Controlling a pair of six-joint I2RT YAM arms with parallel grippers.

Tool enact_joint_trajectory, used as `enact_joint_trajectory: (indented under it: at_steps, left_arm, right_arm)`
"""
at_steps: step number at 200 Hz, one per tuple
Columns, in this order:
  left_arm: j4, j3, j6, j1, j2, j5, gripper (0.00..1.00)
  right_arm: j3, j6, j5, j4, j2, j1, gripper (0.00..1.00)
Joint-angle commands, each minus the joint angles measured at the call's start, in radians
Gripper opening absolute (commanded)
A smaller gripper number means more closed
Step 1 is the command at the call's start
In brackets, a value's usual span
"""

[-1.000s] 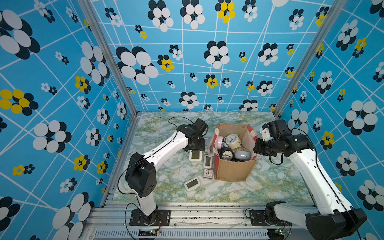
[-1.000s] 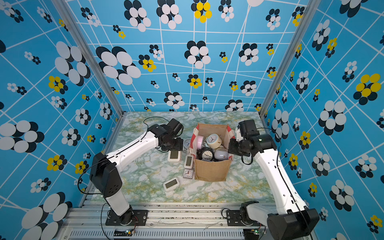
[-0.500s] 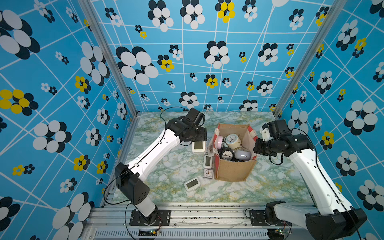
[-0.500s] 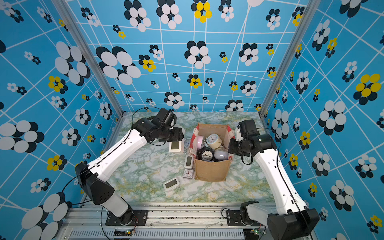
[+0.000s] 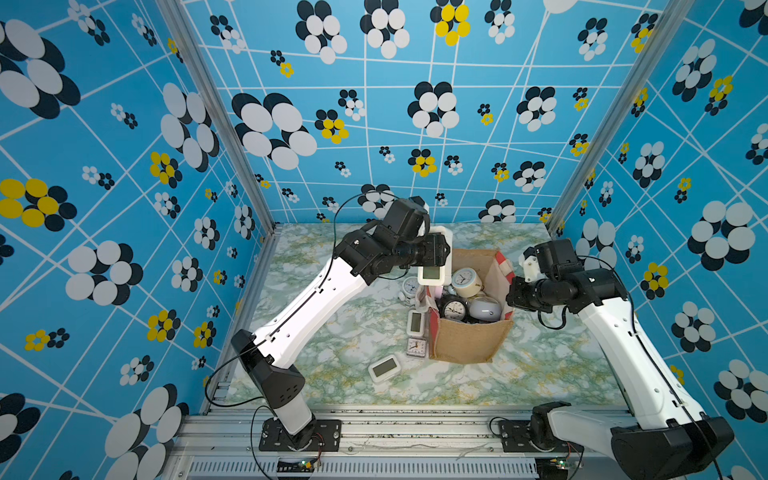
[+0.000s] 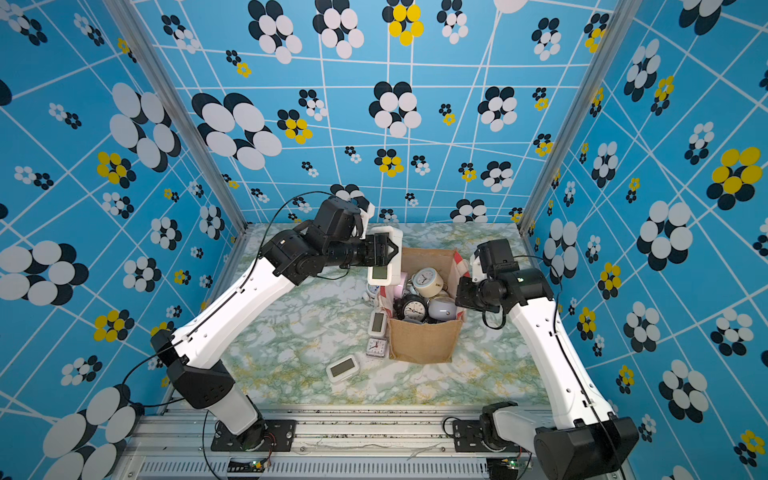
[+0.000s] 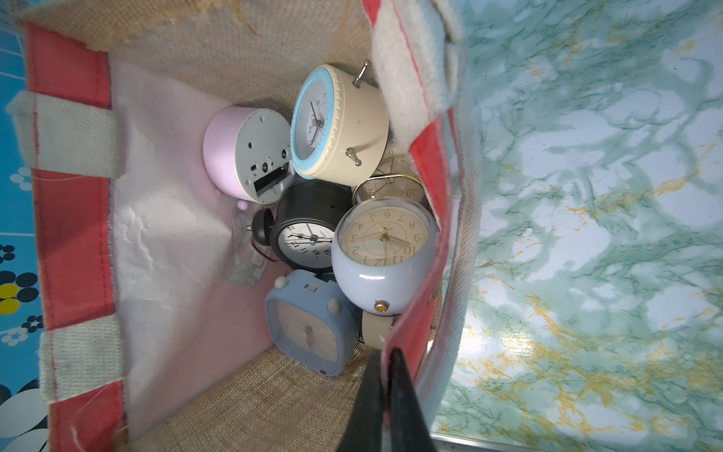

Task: Put the alarm clock into the canvas bag
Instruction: Place the alarm at the canvas bag.

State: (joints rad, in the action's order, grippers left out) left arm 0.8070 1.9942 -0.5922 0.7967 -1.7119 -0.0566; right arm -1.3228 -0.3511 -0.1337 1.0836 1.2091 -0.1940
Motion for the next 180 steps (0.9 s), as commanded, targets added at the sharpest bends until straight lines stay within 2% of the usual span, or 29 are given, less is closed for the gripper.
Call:
enact_joint_trajectory:
  at_steps: [1,61,133,180]
  left_arm:
    - [-0.044,0.037,-0.014,0.033,-0.058,-0.010,0.47]
    - [0.010,0.061,-0.031,0.114,-0.184,0.060,0.45]
    - [0.072,-0.078,-0.122,0.174,-0.216,0.158,0.45]
    - [0.077,-0.171,-0.183,0.183,-0.247,0.128,0.48]
  right_arm:
    - [-0.005,0.018,-0.023,-0.015,0.002,-0.004,0.06]
    - [0.002,0.040,-0.045,-0.013,0.001,-0.004,0.06]
    - [0.021,0.067,-0.070,-0.010,-0.002,-0.003,0.06]
    - [0.052,0.076,-0.081,-0.013,-0.016,-0.004,0.06]
